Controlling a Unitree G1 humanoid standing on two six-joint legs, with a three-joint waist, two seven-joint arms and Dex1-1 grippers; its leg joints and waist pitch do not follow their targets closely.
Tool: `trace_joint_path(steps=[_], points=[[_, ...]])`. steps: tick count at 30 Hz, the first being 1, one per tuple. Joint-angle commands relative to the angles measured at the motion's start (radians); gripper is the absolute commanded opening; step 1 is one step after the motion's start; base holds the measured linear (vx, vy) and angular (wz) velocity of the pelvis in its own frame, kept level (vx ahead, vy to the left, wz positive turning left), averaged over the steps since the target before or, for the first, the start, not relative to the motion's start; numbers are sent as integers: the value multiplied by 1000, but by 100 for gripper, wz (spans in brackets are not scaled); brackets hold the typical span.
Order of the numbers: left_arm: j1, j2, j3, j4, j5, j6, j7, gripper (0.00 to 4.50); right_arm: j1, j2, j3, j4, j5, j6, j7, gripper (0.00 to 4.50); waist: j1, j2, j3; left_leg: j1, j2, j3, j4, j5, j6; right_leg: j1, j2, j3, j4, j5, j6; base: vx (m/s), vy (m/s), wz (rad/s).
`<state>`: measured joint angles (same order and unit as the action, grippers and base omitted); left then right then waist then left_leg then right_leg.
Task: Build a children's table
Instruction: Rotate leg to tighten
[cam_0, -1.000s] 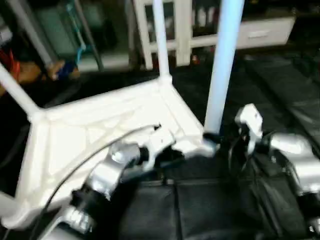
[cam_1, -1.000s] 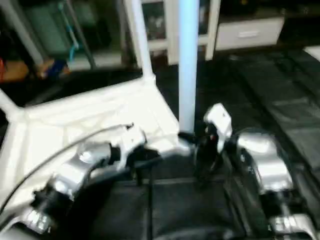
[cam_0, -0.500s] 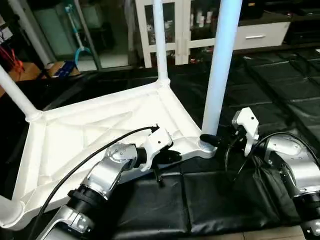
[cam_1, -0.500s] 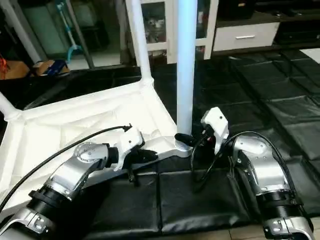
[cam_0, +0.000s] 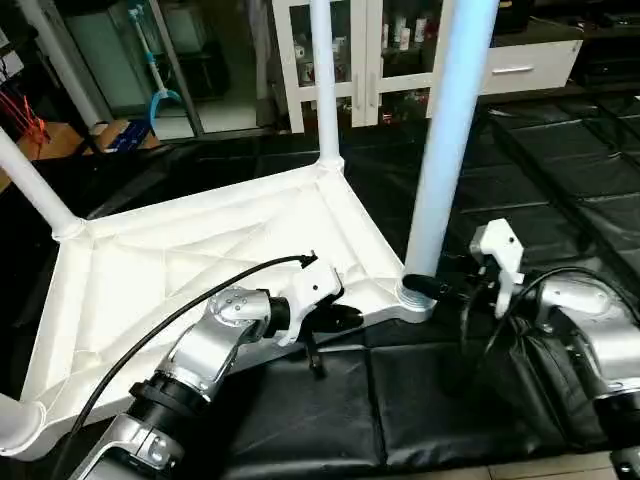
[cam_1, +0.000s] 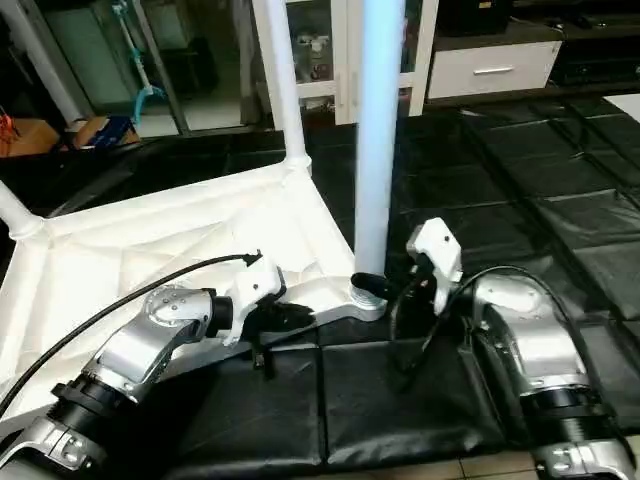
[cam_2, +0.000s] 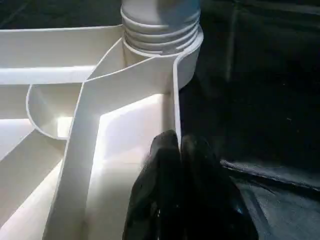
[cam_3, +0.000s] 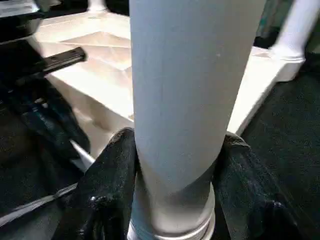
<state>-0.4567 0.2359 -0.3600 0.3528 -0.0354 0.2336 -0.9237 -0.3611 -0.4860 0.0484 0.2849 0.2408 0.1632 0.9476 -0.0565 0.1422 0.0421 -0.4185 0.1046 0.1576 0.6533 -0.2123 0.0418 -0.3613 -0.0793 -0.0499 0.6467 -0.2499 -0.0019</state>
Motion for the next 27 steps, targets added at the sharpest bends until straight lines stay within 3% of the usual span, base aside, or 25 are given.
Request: trace_joint_path(steps=[1, 2, 3, 4, 5, 6, 8, 10, 14, 19, 20, 21, 22, 25, 27], points=[[-4, -27, -19, 26, 25, 21, 45, 0, -22, 38, -29, 82, -90, 10, -226, 186, -1, -26, -45, 24, 125, -64, -111, -296, 73, 25, -99, 45, -85, -86, -262, 0, 0, 0], [-17, -52, -9, 53, 41, 32, 104, 0, -29, 74, -47, 107, -112, 15, -333, 186, -7, -26, -43, 25, 123, -66, -114, -334, 44, 23, -98, 45, -88, -142, -252, 0, 0, 0], [-20, -59, -6, 60, 45, 35, 119, 0, -30, 83, -52, 113, -118, 17, -360, 186, -7, -26, -43, 25, 123, -66, -114, -334, 44, 23, -98, 45, -88, -142, -252, 0, 0, 0], [-26, -70, -2, 71, 52, 41, 145, 0, -32, 99, -61, 122, -127, 20, -407, 186, -15, -27, -39, 27, 118, -69, -118, -402, -2, 14, -97, 46, -94, -232, -231, 0, 0, 0], [-29, -76, 1, 78, 56, 44, 160, 0, -33, 107, -66, 126, -131, 22, -432, 186, -20, -30, -38, 28, 119, -71, -120, -450, -25, 12, -97, 48, -98, -278, -214, 0, 0, 0], [-45, -104, 17, 109, 65, 53, 224, 0, -33, 135, -72, 135, -158, 16, -515, 186, -22, -24, -38, 28, 118, -73, -121, -478, -41, 9, -100, 49, -100, -299, -201, 0, 0, 0], [-45, -104, 17, 109, 65, 53, 224, 0, -33, 135, -72, 135, -158, 16, -515, 186, -28, -26, -37, 28, 116, -74, -124, -497, -55, 5, -98, 49, -103, -304, -191, 0, 0, 0], [-77, -162, 47, 166, 77, 68, 347, 0, -38, 201, -85, 149, -191, 14, -666, 186, -31, -27, -38, 28, 113, -74, -127, -506, -64, 3, -99, 48, -108, -294, -178, 0, 0, 0], [-123, -243, 81, 240, 81, 68, 484, 0, -47, 332, -91, 158, -237, -7, -887, 186, -31, -22, -45, 28, 114, -66, -135, -444, -51, 4, -96, 43, -111, -206, -174, 0, 0, 0], [-134, -255, 86, 259, 87, 39, 480, 0, -74, 400, -58, 175, -173, -85, -824, 186, -30, -21, -46, 25, 117, -62, -138, -447, -28, 7, -101, 41, -110, -146, -178, 0, 0, 0], [-132, -251, 82, 259, 85, 37, 472, 0, -73, 405, -55, 164, -148, -97, -780, 186, -27, -22, -50, 27, 118, -59, -137, -417, -7, 12, -102, 41, -109, -105, -186, 0, 0, 0], [-126, -238, 71, 253, 84, 23, 444, 0, -69, 396, -55, 141, -133, -119, -741, 242, -27, -25, -51, 25, 120, -58, -137, -401, 5, 14, -103, 40, -110, -95, -189, 0, 0, 0], [-118, -225, 60, 244, 82, 15, 413, 0, -67, 385, -59, 119, -114, -131, -703, 256, -23, -24, -53, 23, 121, -56, -136, -374, 28, 18, -106, 40, -111, -89, -190, 0, 0, 0], [-104, -199, 37, 234, 85, -10, 357, 0, -69, 363, -85, 80, -91, -127, -669, 256, -19, -26, -52, 19, 123, -52, -131, -317, 68, 19, -109, 42, -111, -45, -204, 0, 0, 0], [-84, -171, 16, 207, 83, -19, 296, 0, -68, 320, -99, 54, -65, -107, -611, 291, -13, -27, -55, 24, 124, -48, -128, -272, 99, 19, -108, 39, -110, -26, -216, 0, 0, 0]])
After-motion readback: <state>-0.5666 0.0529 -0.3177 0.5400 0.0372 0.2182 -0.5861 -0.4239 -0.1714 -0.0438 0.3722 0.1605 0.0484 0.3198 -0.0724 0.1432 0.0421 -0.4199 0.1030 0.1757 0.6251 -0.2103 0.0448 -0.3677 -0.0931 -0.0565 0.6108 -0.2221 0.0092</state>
